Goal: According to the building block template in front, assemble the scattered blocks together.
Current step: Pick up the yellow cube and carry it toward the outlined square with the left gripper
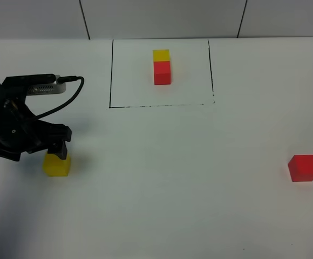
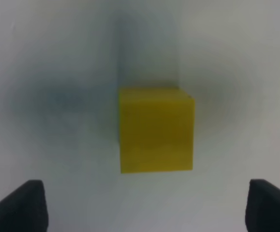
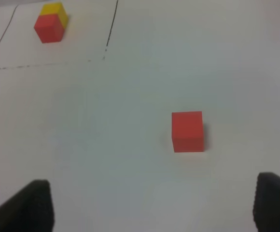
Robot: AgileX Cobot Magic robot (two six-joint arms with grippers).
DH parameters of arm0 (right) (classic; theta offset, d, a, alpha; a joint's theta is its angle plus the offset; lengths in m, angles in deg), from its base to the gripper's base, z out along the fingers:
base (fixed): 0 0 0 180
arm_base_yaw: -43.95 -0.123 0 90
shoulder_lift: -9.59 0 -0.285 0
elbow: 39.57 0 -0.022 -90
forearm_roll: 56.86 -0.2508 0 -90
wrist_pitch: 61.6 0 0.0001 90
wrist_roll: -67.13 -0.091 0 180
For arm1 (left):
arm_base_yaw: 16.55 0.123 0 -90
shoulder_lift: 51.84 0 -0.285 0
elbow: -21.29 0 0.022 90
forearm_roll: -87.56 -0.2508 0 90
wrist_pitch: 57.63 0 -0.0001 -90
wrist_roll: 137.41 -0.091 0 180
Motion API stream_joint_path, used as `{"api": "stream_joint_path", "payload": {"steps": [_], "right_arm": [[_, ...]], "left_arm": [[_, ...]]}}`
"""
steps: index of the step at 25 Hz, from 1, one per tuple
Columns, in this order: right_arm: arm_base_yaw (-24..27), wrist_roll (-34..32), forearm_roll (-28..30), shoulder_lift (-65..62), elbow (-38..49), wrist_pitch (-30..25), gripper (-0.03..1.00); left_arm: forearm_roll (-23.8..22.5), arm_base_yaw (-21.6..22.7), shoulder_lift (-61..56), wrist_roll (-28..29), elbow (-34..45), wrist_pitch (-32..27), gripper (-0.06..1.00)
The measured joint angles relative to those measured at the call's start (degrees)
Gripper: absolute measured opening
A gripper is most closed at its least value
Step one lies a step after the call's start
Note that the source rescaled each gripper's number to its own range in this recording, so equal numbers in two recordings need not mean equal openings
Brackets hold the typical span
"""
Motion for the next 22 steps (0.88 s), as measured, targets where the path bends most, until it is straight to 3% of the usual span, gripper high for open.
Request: {"api": "stream_joint_path", "payload": {"steps": [22], "right_arm": [[0.0, 0.0, 0.0, 0.0, 0.0, 0.05, 0.74]], "left_arm": [[0.53, 0.0, 9.8, -0.12, 0.0, 7.67, 0.77]]}}
